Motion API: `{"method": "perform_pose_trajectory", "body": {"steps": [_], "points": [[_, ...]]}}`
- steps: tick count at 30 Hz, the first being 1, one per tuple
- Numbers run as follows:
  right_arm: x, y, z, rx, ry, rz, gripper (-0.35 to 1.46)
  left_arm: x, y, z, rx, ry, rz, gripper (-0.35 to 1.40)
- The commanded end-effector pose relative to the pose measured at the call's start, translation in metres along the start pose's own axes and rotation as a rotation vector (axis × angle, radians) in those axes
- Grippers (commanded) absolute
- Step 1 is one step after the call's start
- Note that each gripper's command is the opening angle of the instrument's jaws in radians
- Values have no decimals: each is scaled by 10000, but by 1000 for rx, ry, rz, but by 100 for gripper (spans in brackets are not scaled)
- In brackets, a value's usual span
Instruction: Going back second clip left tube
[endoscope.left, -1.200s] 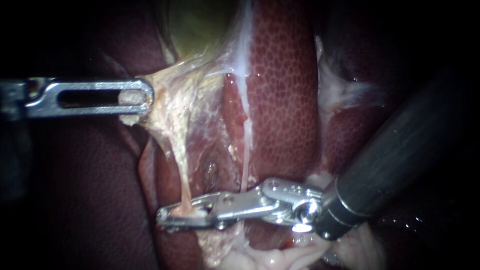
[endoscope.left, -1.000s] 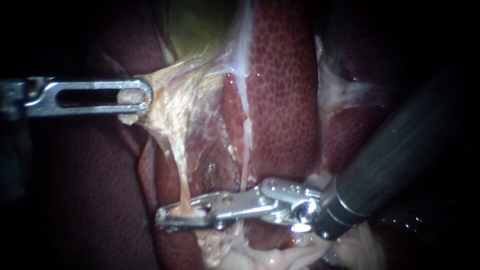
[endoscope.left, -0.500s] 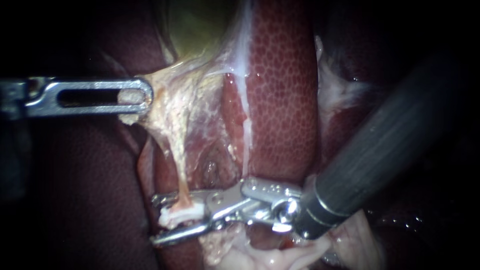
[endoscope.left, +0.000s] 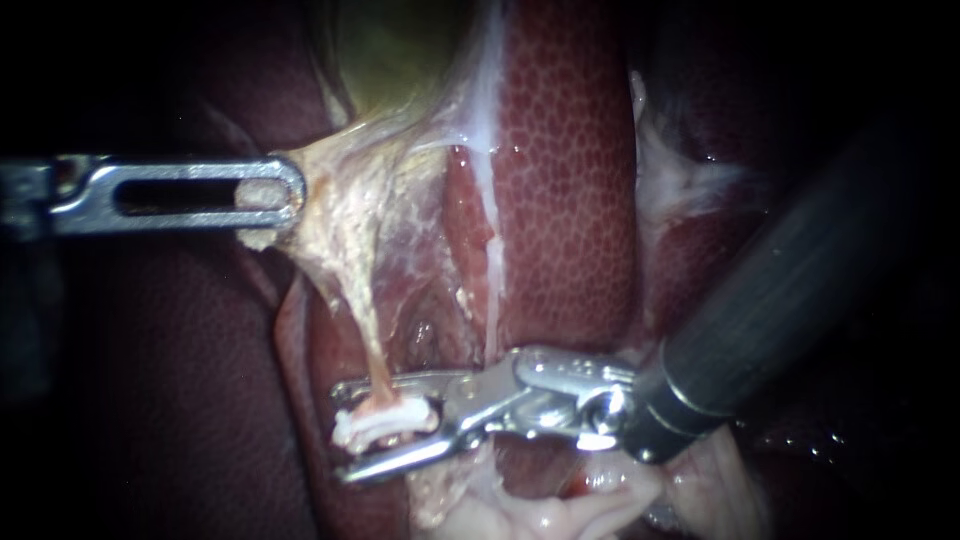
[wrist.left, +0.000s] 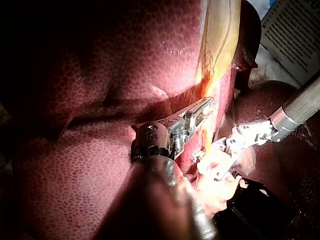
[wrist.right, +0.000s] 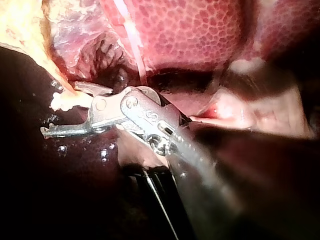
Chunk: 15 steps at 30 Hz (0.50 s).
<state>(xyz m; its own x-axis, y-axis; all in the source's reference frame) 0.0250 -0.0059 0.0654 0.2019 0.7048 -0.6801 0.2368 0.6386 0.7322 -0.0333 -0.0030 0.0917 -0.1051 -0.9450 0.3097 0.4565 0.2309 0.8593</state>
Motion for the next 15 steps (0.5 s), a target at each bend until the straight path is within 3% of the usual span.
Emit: {"method": "perform_pose_trajectory", "body": {"steps": [1,7,15], "points": [[0,0,-6,0,0,-5,60,0,0,0,1,0,0,-35],[7,-2,-53,-9,3,-52,60,0,0,0,1,0,0,-35],[47,-12,-114,-47,15,-102,60,0,0,0,1,0,0,-35]]}}
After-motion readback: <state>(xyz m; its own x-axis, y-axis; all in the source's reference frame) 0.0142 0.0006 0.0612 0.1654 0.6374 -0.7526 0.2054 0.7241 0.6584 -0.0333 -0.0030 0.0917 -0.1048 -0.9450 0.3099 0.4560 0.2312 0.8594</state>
